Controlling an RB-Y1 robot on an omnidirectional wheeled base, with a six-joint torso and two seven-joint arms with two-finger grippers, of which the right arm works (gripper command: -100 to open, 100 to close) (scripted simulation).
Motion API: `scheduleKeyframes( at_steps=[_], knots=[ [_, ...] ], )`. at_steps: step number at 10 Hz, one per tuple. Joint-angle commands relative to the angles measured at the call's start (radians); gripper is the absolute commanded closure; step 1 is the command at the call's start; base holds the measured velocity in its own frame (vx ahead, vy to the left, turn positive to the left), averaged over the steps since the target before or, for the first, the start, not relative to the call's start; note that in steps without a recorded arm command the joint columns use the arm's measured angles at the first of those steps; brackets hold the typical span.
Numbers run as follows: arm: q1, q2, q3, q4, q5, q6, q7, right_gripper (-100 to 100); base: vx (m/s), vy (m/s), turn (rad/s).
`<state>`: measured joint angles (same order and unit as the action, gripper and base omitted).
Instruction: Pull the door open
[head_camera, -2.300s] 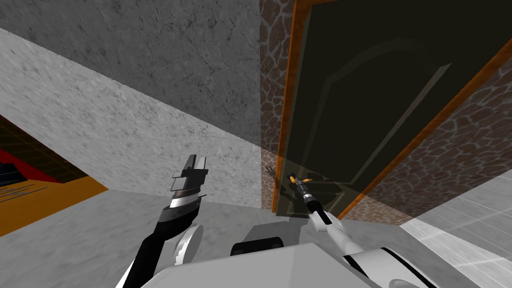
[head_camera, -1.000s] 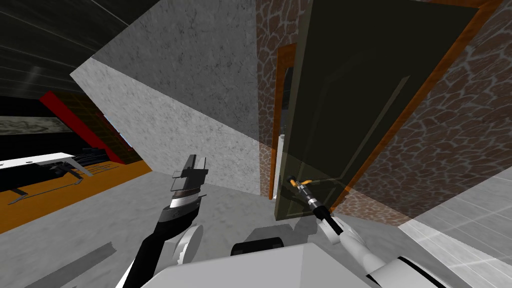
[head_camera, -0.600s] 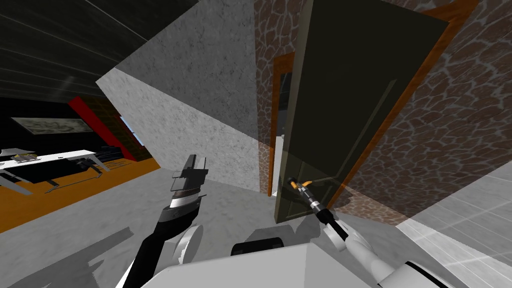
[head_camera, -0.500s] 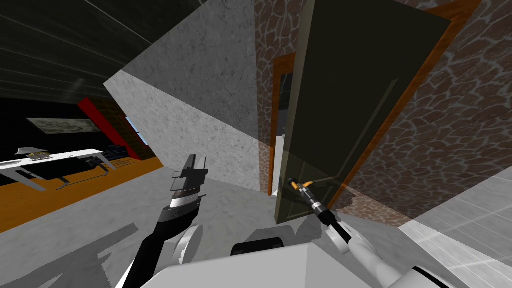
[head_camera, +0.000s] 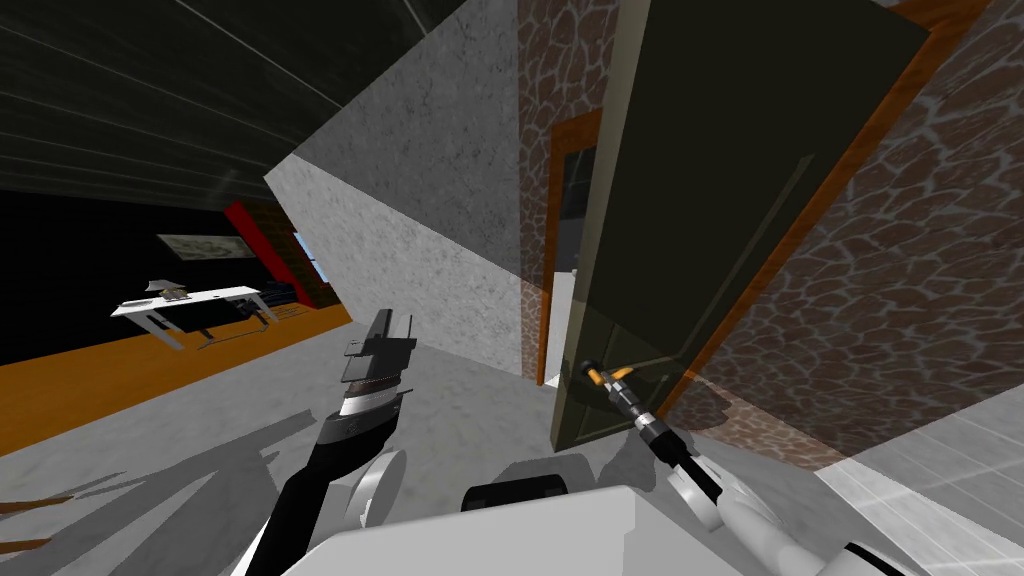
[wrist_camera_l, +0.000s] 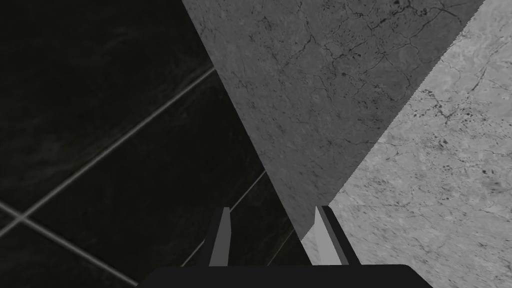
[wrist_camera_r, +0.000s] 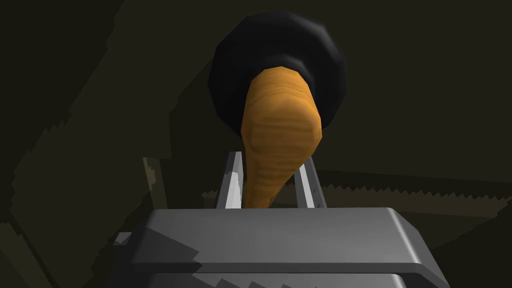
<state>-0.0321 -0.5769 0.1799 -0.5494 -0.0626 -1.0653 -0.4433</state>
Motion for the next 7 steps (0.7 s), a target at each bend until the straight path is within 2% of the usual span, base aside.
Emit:
scheduleKeyframes(
  at_steps=[1,2,4,5,6,7],
  knots=[
    [0.016,-0.017,0.010,0.007,0.000,-0.037,-0.013,100,-0.200,-0.098,0.165],
    [0.025,-0.026,0.015,0.011,0.000,-0.055,-0.020,100,-0.192,-0.093,0.149],
    [0.034,-0.035,0.020,0.015,-0.001,-0.074,-0.026,100,-0.138,-0.059,0.075],
    [0.036,-0.028,0.021,0.003,0.001,-0.057,-0.024,100,-0.061,-0.023,0.013],
    [0.044,-0.034,0.025,0.018,0.000,-0.082,-0.029,100,-0.150,-0.077,0.185],
    [0.045,-0.036,0.027,0.022,-0.001,-0.088,-0.030,100,-0.234,-0.079,0.210]
  ],
)
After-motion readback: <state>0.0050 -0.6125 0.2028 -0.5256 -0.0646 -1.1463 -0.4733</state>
